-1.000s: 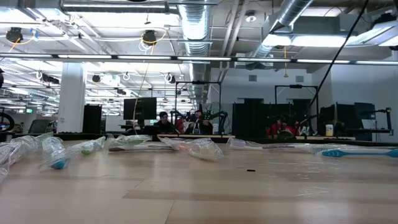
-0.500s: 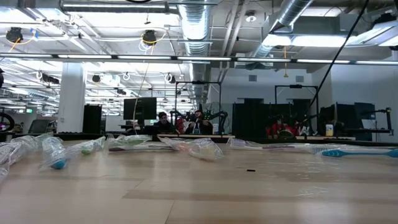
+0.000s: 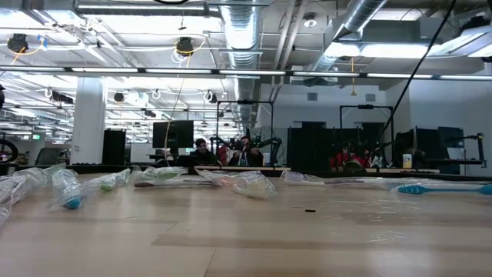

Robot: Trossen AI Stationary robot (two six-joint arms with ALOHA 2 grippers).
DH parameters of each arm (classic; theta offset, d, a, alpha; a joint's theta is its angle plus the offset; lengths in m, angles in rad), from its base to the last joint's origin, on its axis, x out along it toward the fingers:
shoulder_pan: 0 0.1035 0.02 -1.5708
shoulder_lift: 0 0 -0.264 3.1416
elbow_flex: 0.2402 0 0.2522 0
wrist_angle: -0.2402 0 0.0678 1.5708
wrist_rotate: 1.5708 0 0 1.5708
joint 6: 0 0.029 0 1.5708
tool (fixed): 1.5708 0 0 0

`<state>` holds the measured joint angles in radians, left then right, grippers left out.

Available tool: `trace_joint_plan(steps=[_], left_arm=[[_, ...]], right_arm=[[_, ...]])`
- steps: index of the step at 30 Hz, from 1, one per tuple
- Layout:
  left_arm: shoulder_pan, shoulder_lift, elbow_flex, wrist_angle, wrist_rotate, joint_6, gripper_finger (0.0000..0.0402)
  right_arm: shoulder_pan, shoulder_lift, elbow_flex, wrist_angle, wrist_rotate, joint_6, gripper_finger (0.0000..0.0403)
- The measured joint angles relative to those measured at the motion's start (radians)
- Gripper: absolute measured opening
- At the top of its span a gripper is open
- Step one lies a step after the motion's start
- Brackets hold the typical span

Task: Pick & Place toothbrushing station
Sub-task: Put the top orange toothbrush into the black organizer

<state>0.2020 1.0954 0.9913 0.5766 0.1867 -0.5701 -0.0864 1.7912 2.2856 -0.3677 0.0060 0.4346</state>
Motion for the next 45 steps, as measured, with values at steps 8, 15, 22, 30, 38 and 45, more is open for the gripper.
trace_joint_plan(steps=[8, 15, 22, 30, 38, 45], left_arm=[[0.0, -0.005, 0.0, -0.008, 0.001, 0.004, 0.0095], [0.018, -0.052, 0.0, -0.07, -0.022, 0.012, 0.0153], [0.04, -0.082, 0.0, -0.145, -0.031, 0.015, 0.0181], [0.011, -0.063, 0.0, -0.166, -0.03, 0.017, 0.0166], [-0.066, -0.047, 0.001, -0.156, -0.114, 0.022, 0.0146], [-0.194, -0.03, 0.0, -0.158, -0.34, 0.079, 0.0136]], right_arm=[[0.002, 0.0, 0.0, -0.063, 0.019, 0.011, 0.0016], [0.013, -0.028, 0.0, -0.129, 0.05, 0.006, 0.002], [0.08, -0.081, 0.001, -0.254, 0.179, -0.072, 0.001], [0.234, -0.102, -0.001, -0.574, 0.262, -0.072, 0.0011], [0.453, -0.103, -0.001, -0.734, 0.462, -0.031, 0.0016], [0.661, -0.103, -0.001, -0.839, 0.645, 0.066, 0.0009]])
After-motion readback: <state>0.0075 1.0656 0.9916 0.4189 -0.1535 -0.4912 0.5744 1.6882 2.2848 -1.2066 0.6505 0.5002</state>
